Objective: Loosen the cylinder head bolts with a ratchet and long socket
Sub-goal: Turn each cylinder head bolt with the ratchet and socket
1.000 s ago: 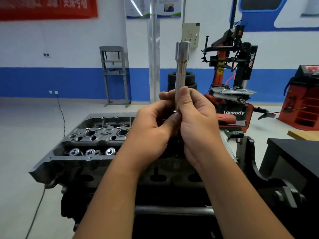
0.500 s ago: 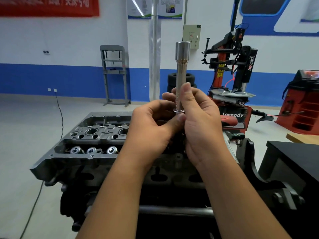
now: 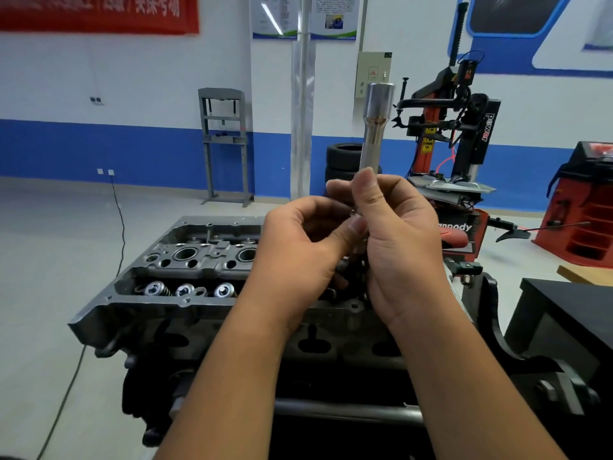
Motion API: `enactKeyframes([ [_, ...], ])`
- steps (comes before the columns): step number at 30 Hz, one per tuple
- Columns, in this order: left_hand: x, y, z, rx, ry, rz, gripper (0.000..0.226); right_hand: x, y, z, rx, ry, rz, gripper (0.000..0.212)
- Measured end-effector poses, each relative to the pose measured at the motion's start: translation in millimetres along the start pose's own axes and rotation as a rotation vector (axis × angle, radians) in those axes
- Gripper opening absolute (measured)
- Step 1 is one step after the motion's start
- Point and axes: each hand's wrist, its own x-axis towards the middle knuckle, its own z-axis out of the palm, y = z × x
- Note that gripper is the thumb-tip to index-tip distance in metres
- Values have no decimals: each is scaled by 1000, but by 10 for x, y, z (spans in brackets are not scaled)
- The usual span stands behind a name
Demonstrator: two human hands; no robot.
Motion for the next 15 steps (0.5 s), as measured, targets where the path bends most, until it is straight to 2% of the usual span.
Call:
enactKeyframes([
  [5, -4, 15, -26, -84, -130, -71, 24, 6, 6, 20, -52, 4, -8, 35],
  [9, 0, 1, -12, -12, -33, -37, 20, 3, 14, 1, -21, 4, 21, 30],
  [11, -4, 5, -8, 24, 5, -11, 25, -2, 7, -13, -8, 9, 24, 33],
  [13, -10, 8, -11, 23, -1, -4, 31, -6, 0, -17, -10, 5, 24, 35],
  [15, -11, 21, 2, -31, -73, -29, 25, -7, 4, -11, -34, 2, 12, 33],
])
